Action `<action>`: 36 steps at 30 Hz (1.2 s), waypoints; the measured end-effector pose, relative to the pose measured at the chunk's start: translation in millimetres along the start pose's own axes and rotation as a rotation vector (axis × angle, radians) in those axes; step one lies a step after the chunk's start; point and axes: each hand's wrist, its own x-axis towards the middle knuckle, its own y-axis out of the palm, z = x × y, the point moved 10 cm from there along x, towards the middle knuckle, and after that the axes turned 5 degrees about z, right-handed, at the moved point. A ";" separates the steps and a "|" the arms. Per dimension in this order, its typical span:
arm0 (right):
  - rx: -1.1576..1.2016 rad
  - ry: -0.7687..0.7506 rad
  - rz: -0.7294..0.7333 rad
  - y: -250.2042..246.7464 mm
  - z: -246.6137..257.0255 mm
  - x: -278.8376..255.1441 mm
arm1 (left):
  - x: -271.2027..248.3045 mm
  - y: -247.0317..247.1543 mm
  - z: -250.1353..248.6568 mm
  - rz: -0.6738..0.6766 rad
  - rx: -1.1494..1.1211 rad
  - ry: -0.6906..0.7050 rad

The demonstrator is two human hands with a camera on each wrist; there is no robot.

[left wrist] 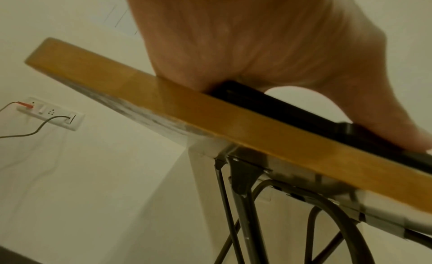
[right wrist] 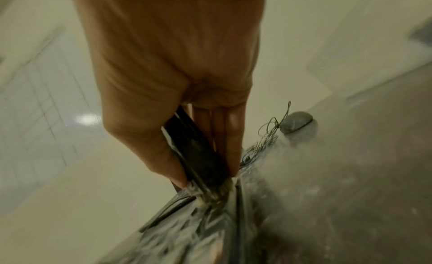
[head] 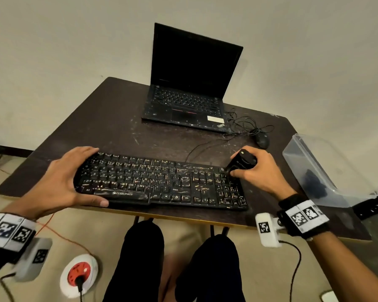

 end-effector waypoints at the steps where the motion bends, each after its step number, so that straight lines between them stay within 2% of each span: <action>1: 0.002 0.008 -0.036 -4.1 -1.2 0.3 | -0.4 0.5 -1.7 0.000 0.009 0.002; 3: 0.019 0.027 -0.068 -10.0 -4.8 0.3 | 0.2 -0.1 -3.2 -0.001 0.033 0.015; 6: 0.013 0.025 -0.005 -3.8 -8.6 -0.7 | 0.9 -1.1 -0.4 -0.018 0.020 0.029; 10: 0.011 0.039 -0.067 -14.3 -13.4 0.1 | 0.9 -1.8 0.7 -0.035 0.032 0.017; 13: -0.018 0.010 0.014 -7.8 -9.5 3.9 | 4.4 -0.6 8.5 -0.045 0.041 0.029; 16: -0.046 0.018 -0.039 -15.6 -8.5 6.9 | 7.9 2.0 10.6 -0.041 0.073 0.043; 20: -0.005 -0.022 0.059 -4.8 -2.9 10.1 | 7.5 4.9 10.3 -0.031 0.052 0.067; 23: 0.000 0.001 -0.006 -10.0 -5.7 12.1 | 8.7 7.0 12.7 -0.029 0.086 0.072; 26: -0.014 -0.031 0.057 -1.3 -0.1 13.6 | 8.1 7.1 17.3 -0.028 0.094 0.063; 29: -0.027 -0.019 0.001 -9.0 -1.5 14.1 | 9.3 7.5 19.2 -0.028 0.098 0.057; 33: -0.033 -0.040 0.066 -2.5 -1.3 13.1 | 10.3 8.9 25.8 -0.025 0.081 0.045; 36: -0.032 -0.025 0.002 -11.1 -4.0 13.5 | 11.0 9.4 21.9 -0.025 0.091 0.053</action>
